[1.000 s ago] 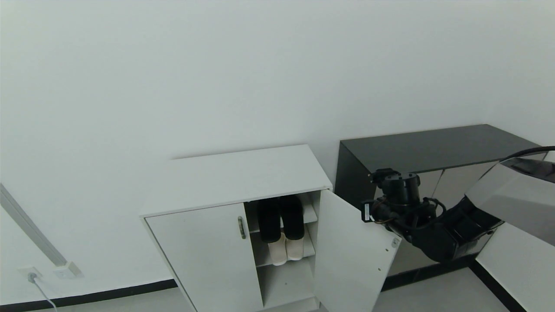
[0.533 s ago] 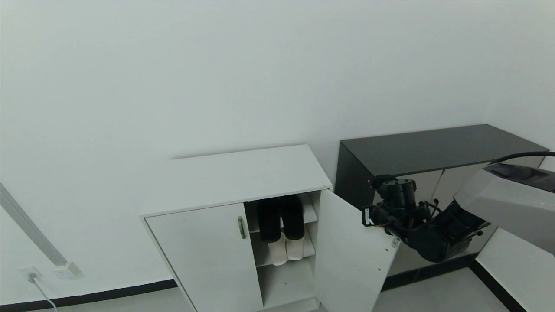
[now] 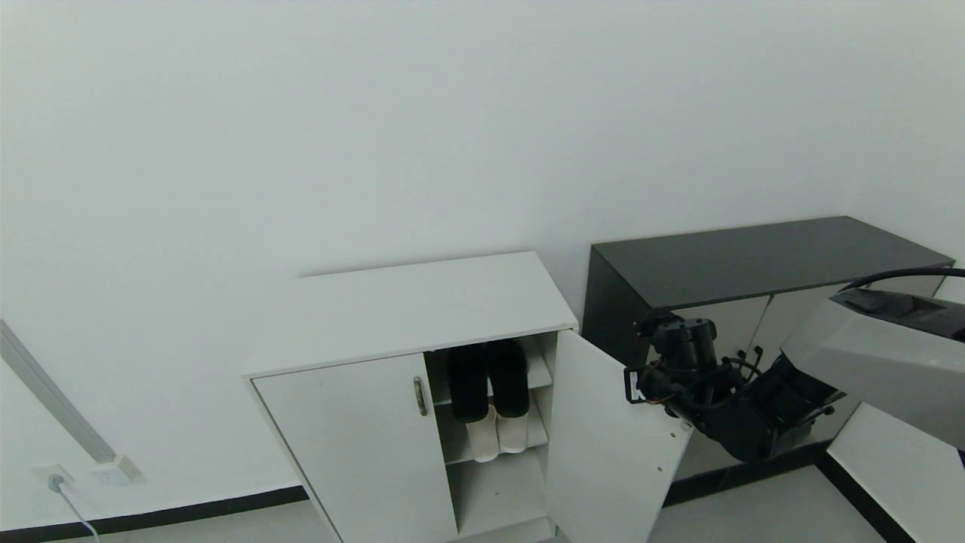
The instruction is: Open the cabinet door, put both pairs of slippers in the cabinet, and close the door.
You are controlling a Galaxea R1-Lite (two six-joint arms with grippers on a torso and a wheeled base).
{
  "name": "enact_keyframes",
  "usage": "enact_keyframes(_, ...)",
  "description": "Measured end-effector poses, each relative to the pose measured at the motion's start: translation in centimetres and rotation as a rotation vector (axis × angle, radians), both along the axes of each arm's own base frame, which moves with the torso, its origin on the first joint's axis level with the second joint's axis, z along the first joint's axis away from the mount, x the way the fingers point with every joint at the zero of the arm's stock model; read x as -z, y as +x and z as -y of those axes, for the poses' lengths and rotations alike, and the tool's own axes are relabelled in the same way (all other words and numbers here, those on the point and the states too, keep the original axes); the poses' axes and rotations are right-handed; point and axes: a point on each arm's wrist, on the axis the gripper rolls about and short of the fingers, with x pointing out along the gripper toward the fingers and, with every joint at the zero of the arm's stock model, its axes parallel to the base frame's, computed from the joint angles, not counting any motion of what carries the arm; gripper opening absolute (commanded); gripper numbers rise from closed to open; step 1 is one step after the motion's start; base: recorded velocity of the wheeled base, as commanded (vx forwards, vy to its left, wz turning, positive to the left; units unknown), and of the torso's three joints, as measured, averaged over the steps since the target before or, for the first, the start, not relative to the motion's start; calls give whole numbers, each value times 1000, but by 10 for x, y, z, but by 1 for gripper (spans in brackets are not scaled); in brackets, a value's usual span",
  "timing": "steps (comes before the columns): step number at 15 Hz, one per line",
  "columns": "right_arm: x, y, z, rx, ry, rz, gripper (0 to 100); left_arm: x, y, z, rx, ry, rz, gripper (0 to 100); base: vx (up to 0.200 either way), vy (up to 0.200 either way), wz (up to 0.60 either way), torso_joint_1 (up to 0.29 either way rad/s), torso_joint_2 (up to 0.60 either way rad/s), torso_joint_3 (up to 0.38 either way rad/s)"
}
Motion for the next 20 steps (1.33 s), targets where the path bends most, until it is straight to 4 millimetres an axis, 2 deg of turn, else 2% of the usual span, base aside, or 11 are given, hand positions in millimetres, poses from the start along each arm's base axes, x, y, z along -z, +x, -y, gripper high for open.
enact_keyframes(6,-9,-23,-22,-74,-1,1,0,0,0,0,0,0,0,0,0,0,0,0,0,0)
enact_keyframes(10,-11,-25,-22,-76,1,4,0,0,0,0,-1,-1,0,0,0,0,0,0,0,0)
enact_keyframes(12,-11,-31,-29,-97,5,4,0,0,0,0,-1,-1,0,0,0,0,0,0,0,0)
enact_keyframes(16,-25,-59,-53,-175,43,12,0,0,0,0,-1,-1,0,0,0,0,0,0,0,0)
enact_keyframes(20,-33,-79,-58,-229,23,12,0,0,0,0,-1,-1,0,0,0,0,0,0,0,0)
